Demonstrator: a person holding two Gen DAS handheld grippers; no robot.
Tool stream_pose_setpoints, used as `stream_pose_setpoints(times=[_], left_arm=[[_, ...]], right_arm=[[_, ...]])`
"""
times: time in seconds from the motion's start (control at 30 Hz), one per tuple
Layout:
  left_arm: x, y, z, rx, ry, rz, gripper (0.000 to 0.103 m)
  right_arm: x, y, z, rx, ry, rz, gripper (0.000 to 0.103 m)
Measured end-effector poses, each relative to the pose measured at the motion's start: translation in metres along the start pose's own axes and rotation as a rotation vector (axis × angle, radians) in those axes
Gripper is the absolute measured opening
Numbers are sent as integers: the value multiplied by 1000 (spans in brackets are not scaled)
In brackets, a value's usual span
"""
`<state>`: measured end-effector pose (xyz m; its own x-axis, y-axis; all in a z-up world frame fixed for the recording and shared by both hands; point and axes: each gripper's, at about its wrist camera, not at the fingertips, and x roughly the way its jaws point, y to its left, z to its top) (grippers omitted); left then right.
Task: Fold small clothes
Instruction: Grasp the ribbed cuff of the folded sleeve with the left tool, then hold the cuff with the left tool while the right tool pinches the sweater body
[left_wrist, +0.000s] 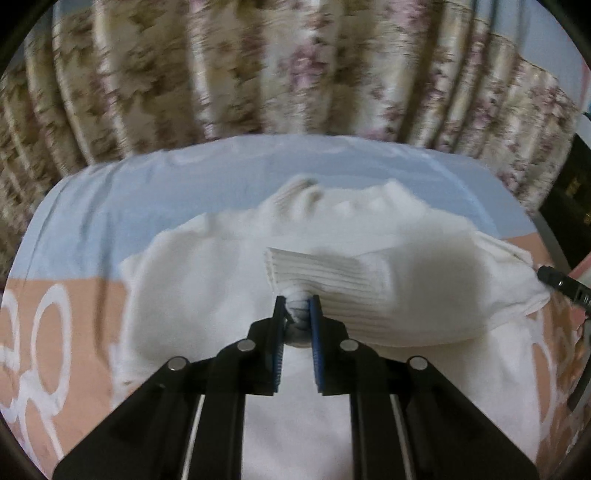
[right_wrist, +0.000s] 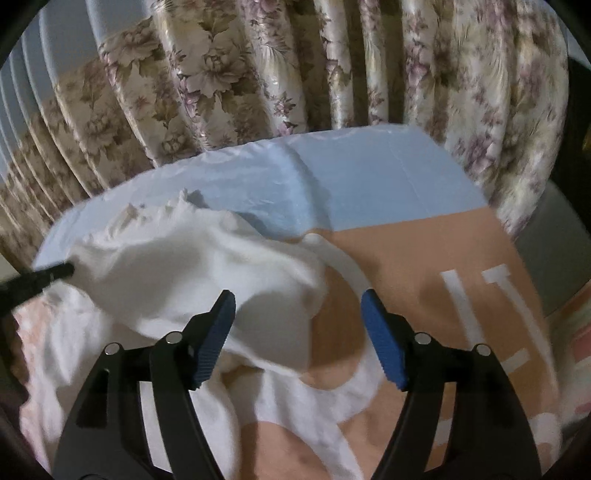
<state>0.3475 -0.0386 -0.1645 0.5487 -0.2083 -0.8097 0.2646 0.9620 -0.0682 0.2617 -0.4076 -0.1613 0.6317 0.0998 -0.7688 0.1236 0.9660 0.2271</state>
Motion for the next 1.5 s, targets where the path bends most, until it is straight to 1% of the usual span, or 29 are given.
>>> stream_pose_setpoints(times=[0.07, 0.13, 0.2, 0.27, 0.33, 0.37, 0.4, 0.5, 0.57, 0.63, 0.67, 0.7, 0.73, 0.8, 0.9, 1.0, 1.03, 1.07, 1.1, 1.13, 1.2, 1.3, 1.37, 1.4, 1.47, 1.5], left_arm=[[4, 16, -8, -29, 27, 12, 13], [6, 22, -14, -45, 44, 9, 13], [7, 25, -17, -43, 47, 13, 13], [7, 25, -17, -43, 42, 12, 13], [3, 26, -13, -46, 26, 12, 13], [1, 26, -11, -47, 15, 12, 13], [-1, 27, -8, -46, 4, 14, 13], [-4, 32, 0, -45, -15, 38, 13], [-1, 43, 0, -66, -14, 61, 13], [4, 56, -3, -91, 2, 76, 13], [8, 62, -6, -102, 18, 78, 13], [10, 68, -12, -111, 36, 74, 13], [11, 70, -16, -113, 49, 70, 13], [9, 71, -24, -96, 53, 71, 13], [7, 67, -25, -85, 45, 78, 13], [8, 69, -24, -92, 49, 72, 13], [9, 70, -24, -95, 51, 67, 13], [9, 71, -24, -100, 54, 57, 13], [8, 73, -25, -101, 56, 50, 13], [7, 75, -24, -104, 61, 36, 13], [5, 79, -22, -104, 67, 16, 13], [-6, 86, -20, -110, 58, -10, 13], [-13, 92, -19, -112, 48, -4, 13], [-13, 94, -20, -111, 46, 5, 13], [-9, 99, -23, -112, 53, 21, 13], [-5, 101, -24, -116, 59, 20, 13]], right_arm=[[9, -3, 5, 39, 29, 41, 72], [25, -4, 9, 82, 90, 72, 70], [36, -3, 11, 115, 120, 115, 63], [44, -1, 15, 134, 140, 159, 62], [50, 0, 19, 127, 142, 180, 37], [51, 0, 22, 117, 130, 171, 24], [50, 1, 25, 106, 116, 155, 16], [37, 7, 37, 73, 46, 177, 15], [30, 15, 47, 45, 1, 188, 15], [36, 25, 52, 0, 10, 200, 16], [43, 29, 53, -22, 27, 192, 25], [50, 32, 52, -40, 50, 169, 44], [58, 33, 50, -53, 75, 134, 51], [57, 30, 47, -56, 76, 115, 53], [31, 19, 38, -21, 18, 108, 59], [16, 22, 25, -39, 30, 128, 59], [15, 27, 19, -58, 50, 132, 59], [17, 32, 14, -74, 71, 131, 51], [22, 40, 8, -104, 98, 127, 29], [26, 45, 3, -123, 114, 118, 21], [35, 54, -3, -157, 138, 99, 15], [32, 60, -6, -212, 109, 97, 9], [17, 62, -4, -234, 64, 106, 8], [11, 63, -3, -242, 56, 117, 8], [3, 64, -4, -256, 59, 133, 8], [6, 64, -7, -255, 81, 147, 8]])
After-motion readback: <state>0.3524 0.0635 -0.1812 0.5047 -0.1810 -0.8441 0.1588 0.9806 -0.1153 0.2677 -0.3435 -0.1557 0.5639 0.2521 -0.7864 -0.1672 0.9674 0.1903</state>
